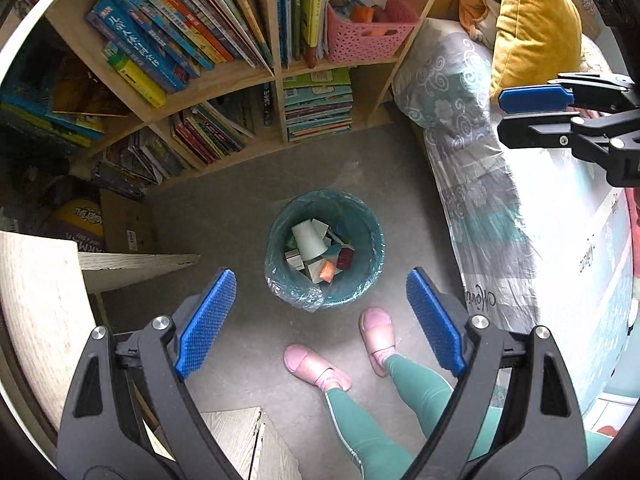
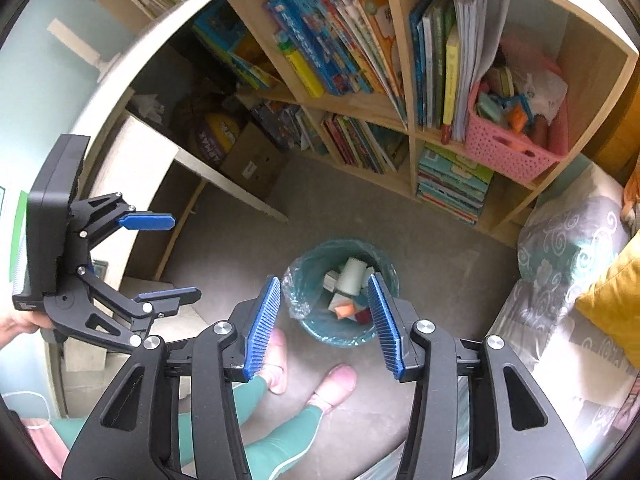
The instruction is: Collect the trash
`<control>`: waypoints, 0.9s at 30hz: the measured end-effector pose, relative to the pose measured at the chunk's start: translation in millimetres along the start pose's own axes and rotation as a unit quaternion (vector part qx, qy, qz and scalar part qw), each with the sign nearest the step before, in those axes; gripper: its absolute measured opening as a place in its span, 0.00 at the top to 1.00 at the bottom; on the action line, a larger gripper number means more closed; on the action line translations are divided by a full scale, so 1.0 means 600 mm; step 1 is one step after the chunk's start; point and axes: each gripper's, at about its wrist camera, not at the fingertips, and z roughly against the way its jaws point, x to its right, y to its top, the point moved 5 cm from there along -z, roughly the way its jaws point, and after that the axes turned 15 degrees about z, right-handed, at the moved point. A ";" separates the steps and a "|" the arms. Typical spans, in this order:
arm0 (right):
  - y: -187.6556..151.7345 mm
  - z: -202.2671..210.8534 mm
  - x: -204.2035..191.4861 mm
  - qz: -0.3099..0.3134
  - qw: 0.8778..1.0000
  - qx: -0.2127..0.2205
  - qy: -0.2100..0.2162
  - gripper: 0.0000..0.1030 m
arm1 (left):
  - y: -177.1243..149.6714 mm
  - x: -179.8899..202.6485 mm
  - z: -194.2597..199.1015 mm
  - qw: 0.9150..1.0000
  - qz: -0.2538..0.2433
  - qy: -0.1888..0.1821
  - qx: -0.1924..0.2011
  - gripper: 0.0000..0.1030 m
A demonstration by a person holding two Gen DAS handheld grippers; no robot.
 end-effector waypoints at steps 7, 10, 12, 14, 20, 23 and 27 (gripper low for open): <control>0.033 0.071 -0.035 0.015 0.999 0.041 -0.012 0.24 | 0.003 -0.018 0.071 0.999 0.015 -0.001 0.038 0.11; 0.053 0.103 -0.051 0.023 0.998 0.063 -0.013 0.17 | 0.004 -0.029 0.112 0.998 0.022 0.001 0.060 0.07; 0.067 0.117 -0.062 0.029 0.997 0.074 -0.012 0.17 | 0.004 -0.039 0.138 0.997 0.026 0.007 0.076 0.07; 0.081 0.128 -0.072 0.035 0.996 0.082 -0.012 0.17 | 0.005 -0.051 0.168 0.995 0.034 0.017 0.095 0.07; 0.147 0.158 -0.144 0.103 0.988 0.108 0.027 0.14 | -0.011 -0.105 0.245 0.984 0.079 0.051 0.150 0.07; 0.188 0.159 -0.203 0.156 0.980 0.111 0.048 0.14 | -0.033 -0.146 0.286 0.975 0.120 0.062 0.174 0.07; 0.237 0.158 -0.280 0.206 0.968 0.119 0.078 0.14 | -0.081 -0.211 0.338 0.958 0.192 0.087 0.197 0.07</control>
